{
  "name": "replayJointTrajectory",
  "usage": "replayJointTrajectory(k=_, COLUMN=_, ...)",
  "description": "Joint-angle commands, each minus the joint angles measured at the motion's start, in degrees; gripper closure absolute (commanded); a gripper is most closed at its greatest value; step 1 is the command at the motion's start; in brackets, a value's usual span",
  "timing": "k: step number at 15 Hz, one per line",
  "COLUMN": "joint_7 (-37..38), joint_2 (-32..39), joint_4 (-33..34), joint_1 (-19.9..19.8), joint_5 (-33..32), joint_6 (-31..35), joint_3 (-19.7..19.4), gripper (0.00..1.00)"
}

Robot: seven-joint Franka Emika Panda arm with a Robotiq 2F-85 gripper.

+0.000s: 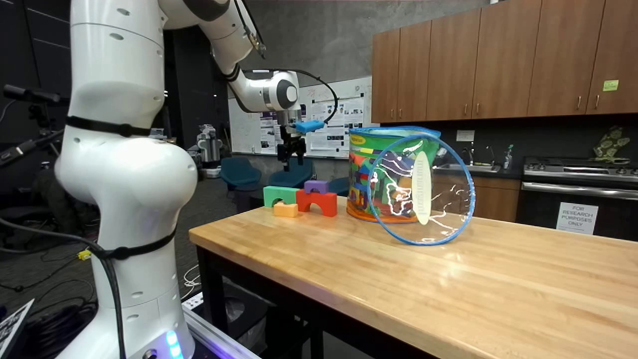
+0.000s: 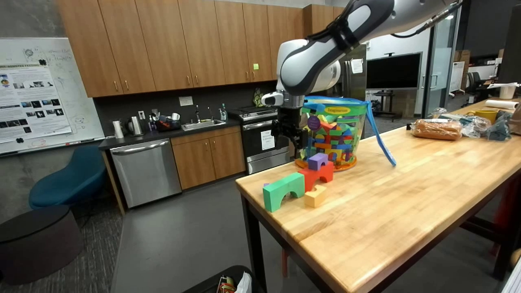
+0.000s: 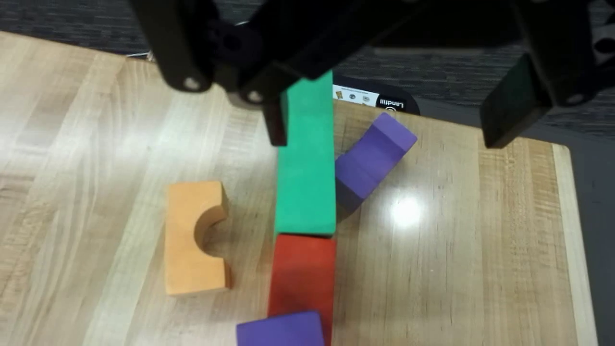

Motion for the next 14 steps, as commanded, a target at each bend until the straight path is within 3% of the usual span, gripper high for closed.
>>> replayJointTrajectory(k=1, joint_7=0.17, joint_2=-3.24, joint_4=-2.82, joint_1=-1.69, joint_5=1.61, joint_6=-0.56, joint_3=-0.96, gripper=0.0)
replayJointTrajectory(k=10, joint_7=-3.84, joint_2=-13.33, joint_4=-16.97, joint_1=-3.37, joint_5=9.94, joint_6=0.24, joint_3=-4.11, gripper=0.0)
replayJointTrajectory(k=14, joint_7=-6.55, joint_2=-17.6, joint_4=-21.91, joint_1=-2.78, joint_5=9.52, joint_6=2.36, joint_3=-5.93, gripper=0.0)
